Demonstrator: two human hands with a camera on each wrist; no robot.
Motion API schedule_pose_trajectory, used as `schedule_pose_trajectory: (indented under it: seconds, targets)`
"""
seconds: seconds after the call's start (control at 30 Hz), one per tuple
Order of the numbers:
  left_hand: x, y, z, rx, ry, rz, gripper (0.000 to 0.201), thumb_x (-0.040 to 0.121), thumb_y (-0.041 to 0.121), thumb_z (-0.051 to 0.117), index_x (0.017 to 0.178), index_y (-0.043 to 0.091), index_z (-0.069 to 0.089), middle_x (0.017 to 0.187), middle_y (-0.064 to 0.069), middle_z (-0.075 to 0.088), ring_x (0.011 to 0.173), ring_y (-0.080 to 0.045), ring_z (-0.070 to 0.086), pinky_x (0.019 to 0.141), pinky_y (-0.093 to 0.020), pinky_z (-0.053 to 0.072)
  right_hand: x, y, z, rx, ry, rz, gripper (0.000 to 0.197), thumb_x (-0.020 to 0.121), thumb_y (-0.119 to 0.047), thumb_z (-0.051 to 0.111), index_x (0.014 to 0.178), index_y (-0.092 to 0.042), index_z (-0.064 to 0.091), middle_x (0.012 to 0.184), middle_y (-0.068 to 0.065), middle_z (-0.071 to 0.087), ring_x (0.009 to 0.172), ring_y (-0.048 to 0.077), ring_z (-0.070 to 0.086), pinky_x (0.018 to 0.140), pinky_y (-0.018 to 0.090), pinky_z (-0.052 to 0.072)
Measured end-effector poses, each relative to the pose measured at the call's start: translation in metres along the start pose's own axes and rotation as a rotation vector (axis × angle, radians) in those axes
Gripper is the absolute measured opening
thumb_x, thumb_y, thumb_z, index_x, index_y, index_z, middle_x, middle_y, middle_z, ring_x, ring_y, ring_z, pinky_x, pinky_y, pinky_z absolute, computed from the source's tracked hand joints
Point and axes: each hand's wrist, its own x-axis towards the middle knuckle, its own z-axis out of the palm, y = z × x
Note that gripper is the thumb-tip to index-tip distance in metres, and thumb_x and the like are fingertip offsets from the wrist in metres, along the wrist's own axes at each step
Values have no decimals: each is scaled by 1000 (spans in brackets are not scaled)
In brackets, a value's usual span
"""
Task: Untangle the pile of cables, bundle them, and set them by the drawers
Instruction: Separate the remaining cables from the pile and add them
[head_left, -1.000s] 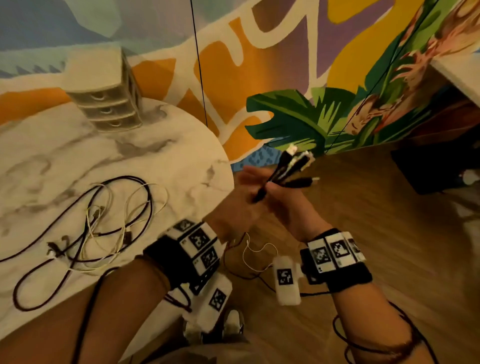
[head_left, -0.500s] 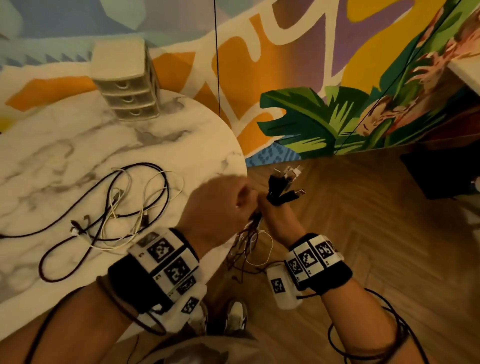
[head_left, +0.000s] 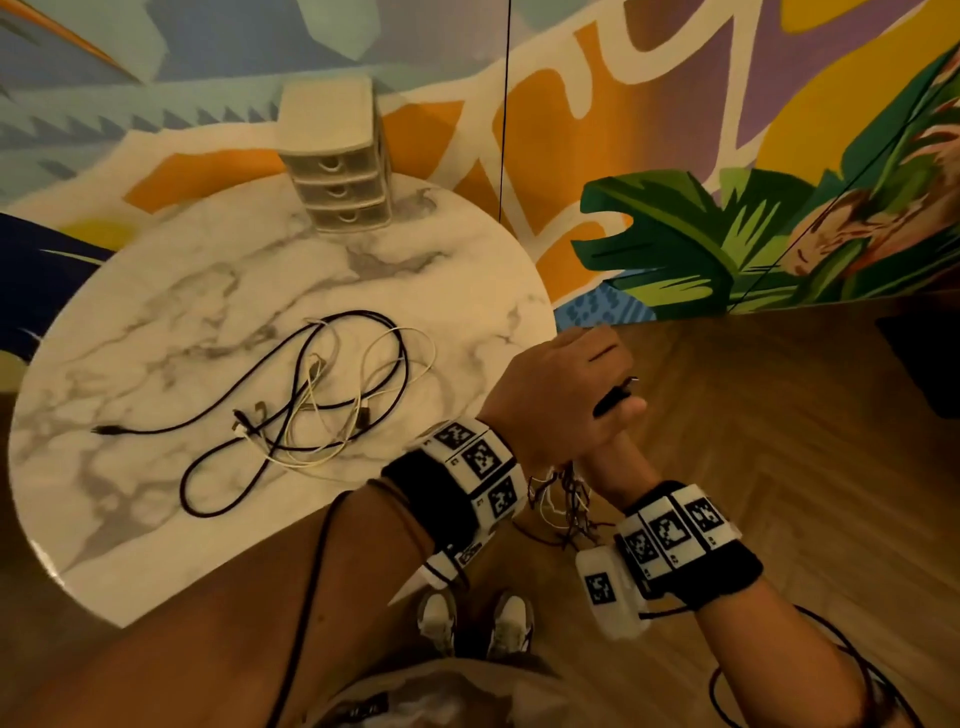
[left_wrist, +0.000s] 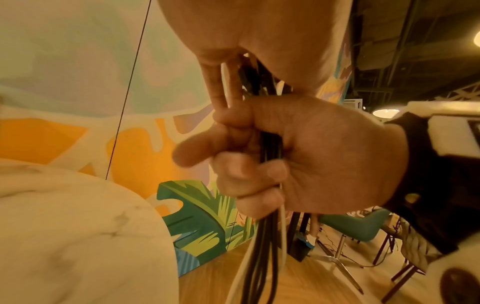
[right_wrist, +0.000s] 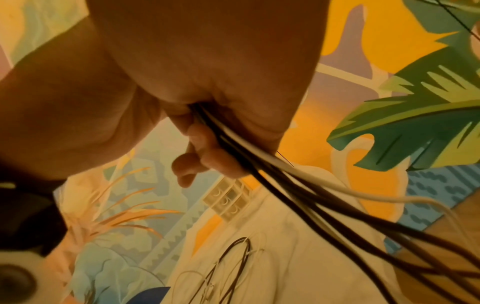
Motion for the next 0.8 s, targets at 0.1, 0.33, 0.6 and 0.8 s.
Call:
schedule_pose_trajectory:
  seconds: [0.1,0.33,0.6,0.8]
  targets:
    - [-4,3,4,3,31,57,17,79,26,67,85,11,61,88,-2,61,76,-17,54,57,-20,38,0,2,3,-1,105,34,16,92,6,43,96,9,59,89,-3,50,82,-7,50,75,-4,35]
    - [-8,0,5,-124,-5,41,17,70,9,55,85,3,59,84,-10,58,68,-20,53,48,-26,43,0,11,4,51,-27,152,36,87,15,51,66,-15,52,65,-8,47,51,-2,54,48,11,41]
    - [-12,-3,2,-206,13,186,12,70,8,49,69,0,58,75,-13,55,67,-12,35,56,-18,25,22,-30,34,-677,311,604,28,80,10,33,73,-17,34,66,-7,47,58,4,51,50,15,34]
    - [-31,-28,-12,-179,-52,-36,38,89,29,47,119,7,56,112,-10,55,95,-17,54,69,-21,45,3,-19,30,250,-230,376,55,99,-5,39,49,-24,49,39,-10,46,33,1,42,42,15,33]
